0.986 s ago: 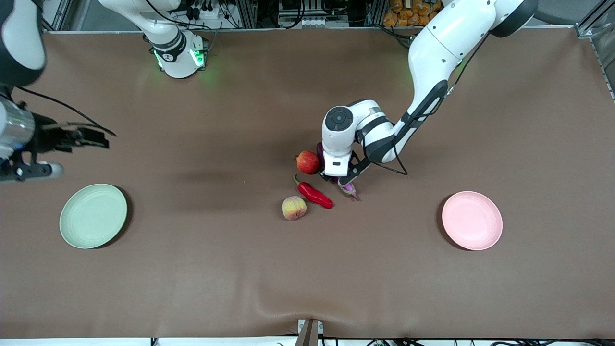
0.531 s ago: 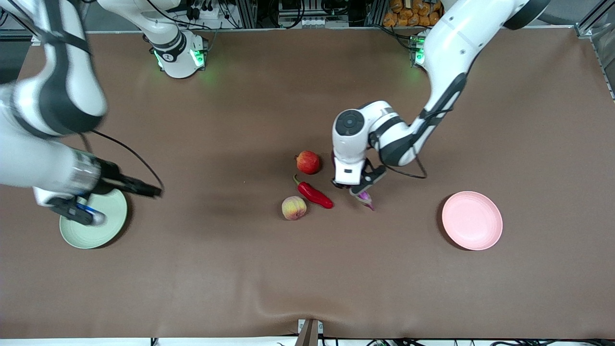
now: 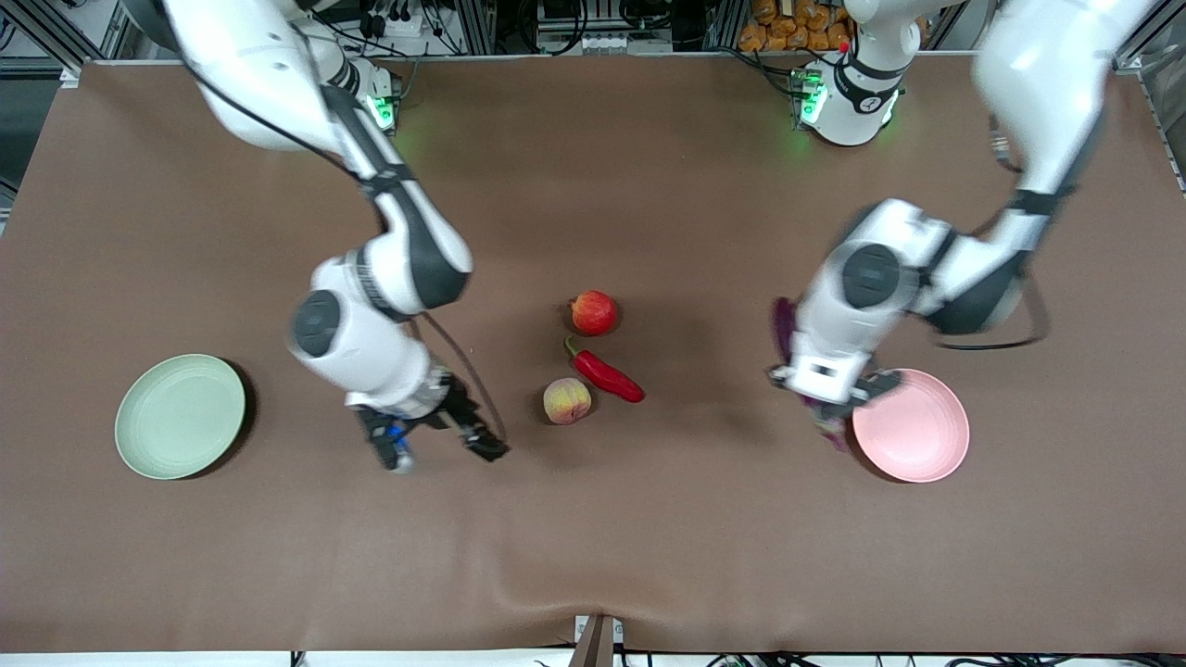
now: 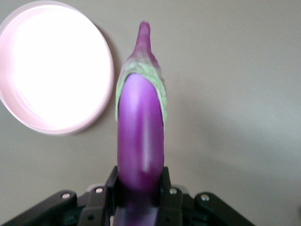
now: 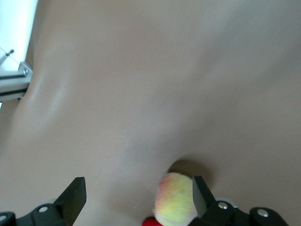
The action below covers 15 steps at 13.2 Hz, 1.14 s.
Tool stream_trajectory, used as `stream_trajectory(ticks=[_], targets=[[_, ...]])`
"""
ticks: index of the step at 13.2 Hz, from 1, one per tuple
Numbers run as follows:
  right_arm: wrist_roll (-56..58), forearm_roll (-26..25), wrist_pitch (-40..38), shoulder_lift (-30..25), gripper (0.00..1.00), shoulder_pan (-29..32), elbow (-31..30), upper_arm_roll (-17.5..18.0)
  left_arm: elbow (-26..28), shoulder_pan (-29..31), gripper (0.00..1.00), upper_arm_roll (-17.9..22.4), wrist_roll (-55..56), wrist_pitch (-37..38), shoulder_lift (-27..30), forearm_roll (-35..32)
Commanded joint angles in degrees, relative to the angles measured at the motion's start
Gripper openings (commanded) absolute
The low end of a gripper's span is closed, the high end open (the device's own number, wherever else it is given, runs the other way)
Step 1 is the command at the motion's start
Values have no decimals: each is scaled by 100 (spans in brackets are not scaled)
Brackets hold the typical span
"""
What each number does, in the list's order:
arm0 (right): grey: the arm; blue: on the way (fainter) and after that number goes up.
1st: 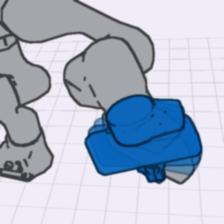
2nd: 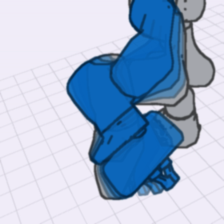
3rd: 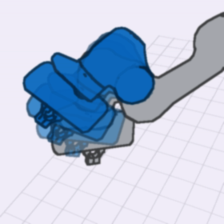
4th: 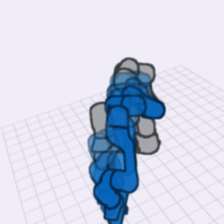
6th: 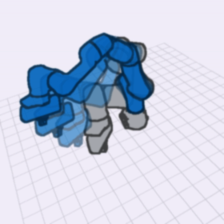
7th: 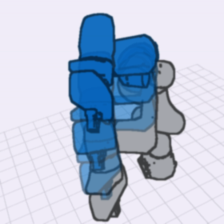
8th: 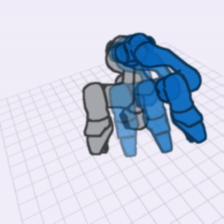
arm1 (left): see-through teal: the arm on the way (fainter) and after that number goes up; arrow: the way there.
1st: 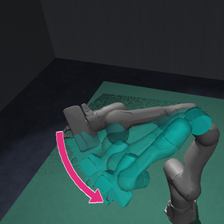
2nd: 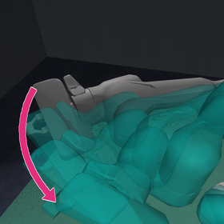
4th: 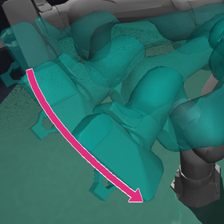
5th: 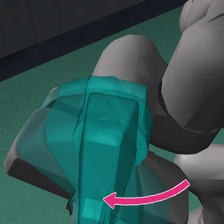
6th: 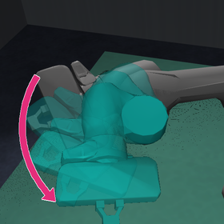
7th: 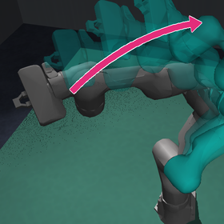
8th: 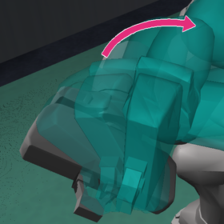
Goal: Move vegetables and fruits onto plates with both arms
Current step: 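Carry the eggplant to the pink plate while the right gripper lifts the peach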
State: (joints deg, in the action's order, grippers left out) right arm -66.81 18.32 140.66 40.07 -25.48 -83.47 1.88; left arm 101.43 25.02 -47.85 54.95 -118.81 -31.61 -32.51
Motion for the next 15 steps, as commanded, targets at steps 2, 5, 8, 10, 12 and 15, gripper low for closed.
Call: stream_trajectory(ticks=[2, 5, 8, 10, 12, 15], targets=[[-351, -47, 401, 554, 100, -483, 349, -109, 79, 958, 0, -189, -1501, 218, -73, 87], [-377, -303, 357, 729, 100, -659, 340, -118, -52, 1373, 0, -155, -2269, 165, -275, -9], [-377, -714, 200, 791, 100, -695, 270, -153, -194, 1409, 0, 178, -2647, -36, -539, -18], [-665, -769, 67, 879, 100, -800, 296, -153, -211, 1357, 0, 424, -2718, -352, -671, -114], [-772, -795, 75, 958, 100, -862, 296, -153, -229, 1374, 0, 487, -2727, -564, -750, -351], [-1009, -848, 111, 1116, 100, -959, 358, -153, -404, 1321, 0, 496, -2648, -714, -978, -633]])
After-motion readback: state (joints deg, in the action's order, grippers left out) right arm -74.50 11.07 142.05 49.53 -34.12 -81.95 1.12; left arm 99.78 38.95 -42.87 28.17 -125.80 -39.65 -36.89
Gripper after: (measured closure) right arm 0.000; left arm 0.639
